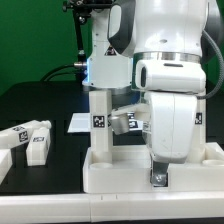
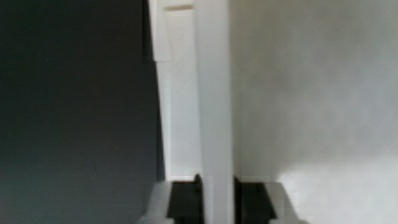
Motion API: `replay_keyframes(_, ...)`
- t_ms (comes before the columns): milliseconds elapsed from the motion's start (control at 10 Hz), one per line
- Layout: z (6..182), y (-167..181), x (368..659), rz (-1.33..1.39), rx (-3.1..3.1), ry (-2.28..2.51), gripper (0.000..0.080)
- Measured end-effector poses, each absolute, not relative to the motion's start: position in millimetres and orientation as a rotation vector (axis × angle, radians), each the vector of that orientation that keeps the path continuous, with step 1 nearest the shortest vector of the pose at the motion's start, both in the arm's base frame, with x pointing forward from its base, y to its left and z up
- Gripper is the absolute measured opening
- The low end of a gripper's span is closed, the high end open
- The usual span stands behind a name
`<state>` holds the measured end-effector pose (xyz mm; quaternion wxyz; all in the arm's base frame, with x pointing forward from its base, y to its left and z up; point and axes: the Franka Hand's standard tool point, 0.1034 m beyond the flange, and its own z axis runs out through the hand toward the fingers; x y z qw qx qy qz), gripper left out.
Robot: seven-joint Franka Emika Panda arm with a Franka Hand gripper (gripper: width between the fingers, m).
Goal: Assemble desk
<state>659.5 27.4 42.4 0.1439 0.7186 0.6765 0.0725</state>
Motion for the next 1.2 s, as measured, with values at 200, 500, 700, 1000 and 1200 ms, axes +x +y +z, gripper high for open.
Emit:
replay_keyframes(200, 42.7, 27.1, 659.6, 0.226, 2.055, 1.951, 0.0062)
replay_keyframes(500, 42.6, 25.9, 659.3, 0.224, 2.061, 1.947, 0.0258)
replay_keyframes(700, 42.6, 25.4, 659.4, 0.224, 2.062, 1.945, 0.0457)
replay_keyframes(1000, 38.8, 30.6, 652.5, 0.228, 2.095, 1.921, 0.0635)
replay_keyframes(1200, 37.0, 41.3, 645.2, 0.236, 2.144, 1.885, 0.0645)
